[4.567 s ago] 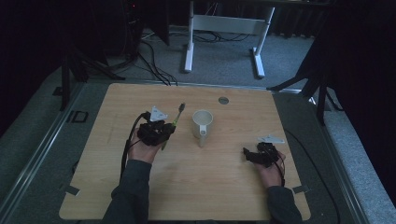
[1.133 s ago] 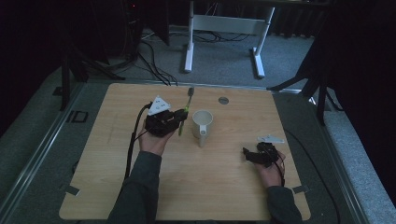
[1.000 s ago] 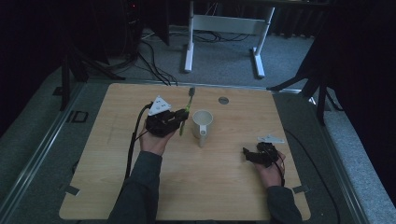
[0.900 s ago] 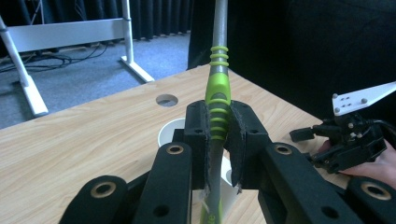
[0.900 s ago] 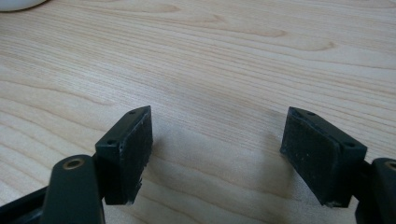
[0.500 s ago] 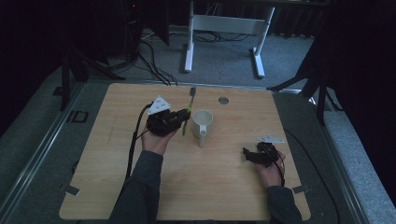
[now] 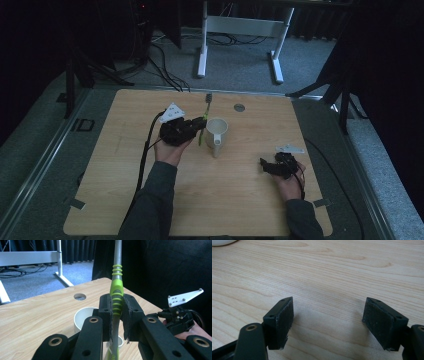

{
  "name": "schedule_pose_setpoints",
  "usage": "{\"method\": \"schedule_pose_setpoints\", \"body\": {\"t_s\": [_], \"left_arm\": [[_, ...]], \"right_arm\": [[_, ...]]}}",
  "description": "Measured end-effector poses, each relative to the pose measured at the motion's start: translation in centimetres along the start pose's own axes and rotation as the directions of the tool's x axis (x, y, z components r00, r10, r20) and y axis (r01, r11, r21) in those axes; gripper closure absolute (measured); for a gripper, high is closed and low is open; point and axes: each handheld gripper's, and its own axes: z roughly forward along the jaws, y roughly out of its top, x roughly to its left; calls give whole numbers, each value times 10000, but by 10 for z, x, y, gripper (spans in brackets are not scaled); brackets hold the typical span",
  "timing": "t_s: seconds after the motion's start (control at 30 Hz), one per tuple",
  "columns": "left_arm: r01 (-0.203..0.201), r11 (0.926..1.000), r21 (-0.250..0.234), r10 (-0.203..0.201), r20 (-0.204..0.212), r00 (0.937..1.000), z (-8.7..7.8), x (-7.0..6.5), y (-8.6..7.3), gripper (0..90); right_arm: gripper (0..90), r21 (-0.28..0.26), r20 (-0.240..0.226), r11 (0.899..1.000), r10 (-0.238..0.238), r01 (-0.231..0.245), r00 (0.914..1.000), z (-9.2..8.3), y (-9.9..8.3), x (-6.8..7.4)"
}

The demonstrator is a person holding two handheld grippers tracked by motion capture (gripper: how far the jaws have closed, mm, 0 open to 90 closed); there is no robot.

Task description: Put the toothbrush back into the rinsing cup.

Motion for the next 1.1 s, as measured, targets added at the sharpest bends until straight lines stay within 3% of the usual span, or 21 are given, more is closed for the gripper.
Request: {"method": "schedule_pose_setpoints", "body": {"t_s": [1.1], "left_arm": [[170, 9987, -480, -164, 133, 9998, 13, -10, -1, 790]], "right_arm": [[245, 5, -3, 10000, -6, 6, 10000, 0, 0, 0]]}}
